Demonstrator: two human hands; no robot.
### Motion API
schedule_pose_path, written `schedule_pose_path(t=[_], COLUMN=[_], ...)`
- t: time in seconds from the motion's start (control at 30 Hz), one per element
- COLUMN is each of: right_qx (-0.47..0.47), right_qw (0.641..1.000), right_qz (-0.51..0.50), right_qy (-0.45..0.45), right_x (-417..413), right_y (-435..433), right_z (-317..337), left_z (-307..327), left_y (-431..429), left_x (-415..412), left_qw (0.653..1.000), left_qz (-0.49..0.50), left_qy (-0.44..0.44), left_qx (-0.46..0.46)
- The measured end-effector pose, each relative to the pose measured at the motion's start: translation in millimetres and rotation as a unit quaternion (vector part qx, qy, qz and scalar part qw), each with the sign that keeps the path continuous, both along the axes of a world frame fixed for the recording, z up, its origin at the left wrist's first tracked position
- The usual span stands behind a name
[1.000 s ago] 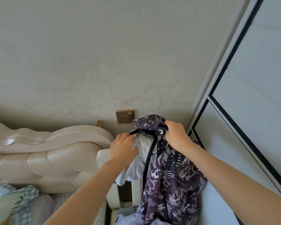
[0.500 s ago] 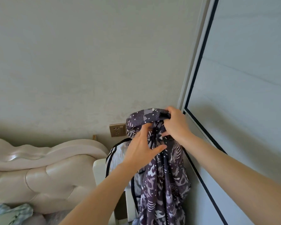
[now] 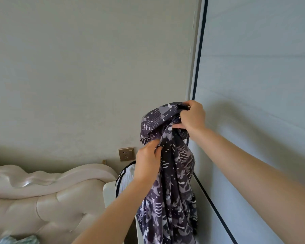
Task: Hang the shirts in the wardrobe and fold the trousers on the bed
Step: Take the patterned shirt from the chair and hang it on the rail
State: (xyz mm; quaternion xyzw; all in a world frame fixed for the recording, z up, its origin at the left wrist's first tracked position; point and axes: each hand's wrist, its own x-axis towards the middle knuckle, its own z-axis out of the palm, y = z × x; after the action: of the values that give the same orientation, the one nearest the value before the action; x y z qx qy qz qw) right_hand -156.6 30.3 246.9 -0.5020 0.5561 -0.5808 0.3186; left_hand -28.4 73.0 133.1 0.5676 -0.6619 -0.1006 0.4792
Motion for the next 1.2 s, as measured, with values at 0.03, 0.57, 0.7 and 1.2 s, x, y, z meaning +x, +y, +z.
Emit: schedule_pose_path(t=[0.03,0.57,0.7,1.2], right_qx=[-0.006,0.171,0.182,0.259], right_qw=[1.000,0.982,0.977,0.950], right_qz=[-0.002,0.079,0.114,0.166], right_qy=[-0.001,-0.015,0.010,-0.042], right_x=[-3,-38,-38,-35], right_y=[2,44,53,68], right_z=[7,8,9,38], left_z=[10,80,100,108], left_y=[2,24,23,37], left_x=[4,35,36,-8], left_qw=[1.000,0.990,0.990,0.986], left_qz=[-0.001,0.015,0.022,-0.026], left_qy=[0.016,-0.005,-0.001,-0.033], left_qx=[-0.010,-0.144,-0.141,-0.164])
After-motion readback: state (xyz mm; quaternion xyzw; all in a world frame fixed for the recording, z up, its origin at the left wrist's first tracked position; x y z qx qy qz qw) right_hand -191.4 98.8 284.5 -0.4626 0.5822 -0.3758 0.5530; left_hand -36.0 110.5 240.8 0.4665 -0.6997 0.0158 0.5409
